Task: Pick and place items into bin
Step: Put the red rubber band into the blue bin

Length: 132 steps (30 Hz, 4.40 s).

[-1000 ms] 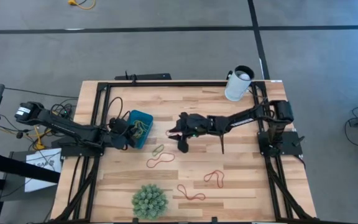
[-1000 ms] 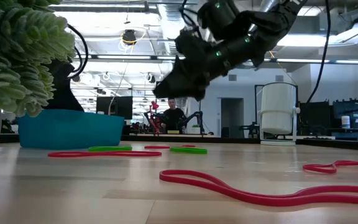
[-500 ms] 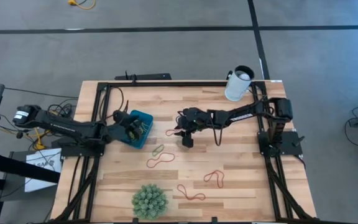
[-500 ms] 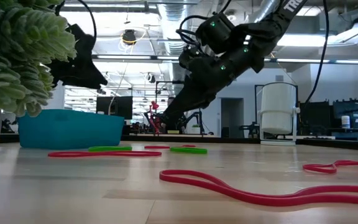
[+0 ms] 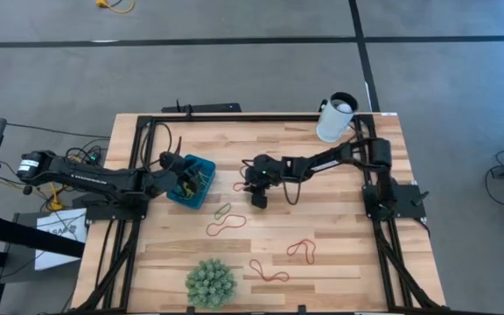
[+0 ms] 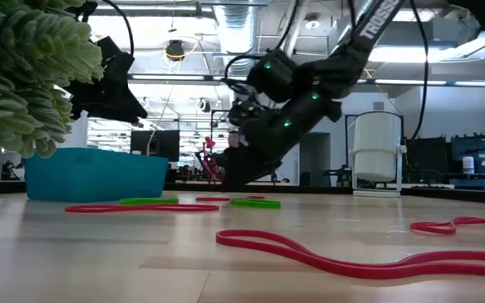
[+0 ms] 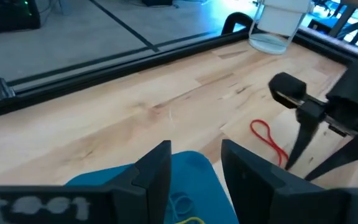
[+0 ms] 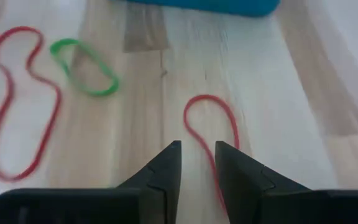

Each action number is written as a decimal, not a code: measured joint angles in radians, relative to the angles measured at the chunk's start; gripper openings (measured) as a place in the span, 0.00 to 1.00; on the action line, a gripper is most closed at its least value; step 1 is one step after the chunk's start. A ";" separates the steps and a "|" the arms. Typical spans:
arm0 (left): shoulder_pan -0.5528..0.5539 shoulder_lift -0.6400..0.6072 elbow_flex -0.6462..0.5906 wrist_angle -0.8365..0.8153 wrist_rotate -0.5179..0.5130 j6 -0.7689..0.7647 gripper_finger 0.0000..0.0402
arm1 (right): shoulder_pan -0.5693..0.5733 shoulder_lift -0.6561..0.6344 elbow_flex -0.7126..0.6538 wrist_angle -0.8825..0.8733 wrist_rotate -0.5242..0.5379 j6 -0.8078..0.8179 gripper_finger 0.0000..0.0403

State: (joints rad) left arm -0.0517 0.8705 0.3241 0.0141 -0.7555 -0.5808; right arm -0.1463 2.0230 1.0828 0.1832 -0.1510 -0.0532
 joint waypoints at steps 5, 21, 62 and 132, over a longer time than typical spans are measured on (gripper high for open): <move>0.000 0.000 0.000 -0.008 0.019 0.002 0.32 | -0.030 0.069 0.103 -0.115 -0.002 0.000 0.23; 0.000 0.000 0.000 -0.009 0.041 0.044 0.32 | -0.047 0.144 0.175 -0.190 -0.004 -0.009 0.23; 0.000 -0.001 0.008 -0.015 -0.354 0.014 0.30 | 0.047 -0.005 0.430 0.088 0.045 -0.149 0.00; 0.270 -0.276 0.107 -0.264 0.453 0.236 0.26 | -0.037 0.047 1.112 -0.945 0.015 -0.293 0.29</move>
State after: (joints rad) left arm 0.2188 0.5947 0.4313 -0.2498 -0.3029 -0.3445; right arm -0.1829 2.0700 2.1952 -0.7618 -0.1360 -0.3466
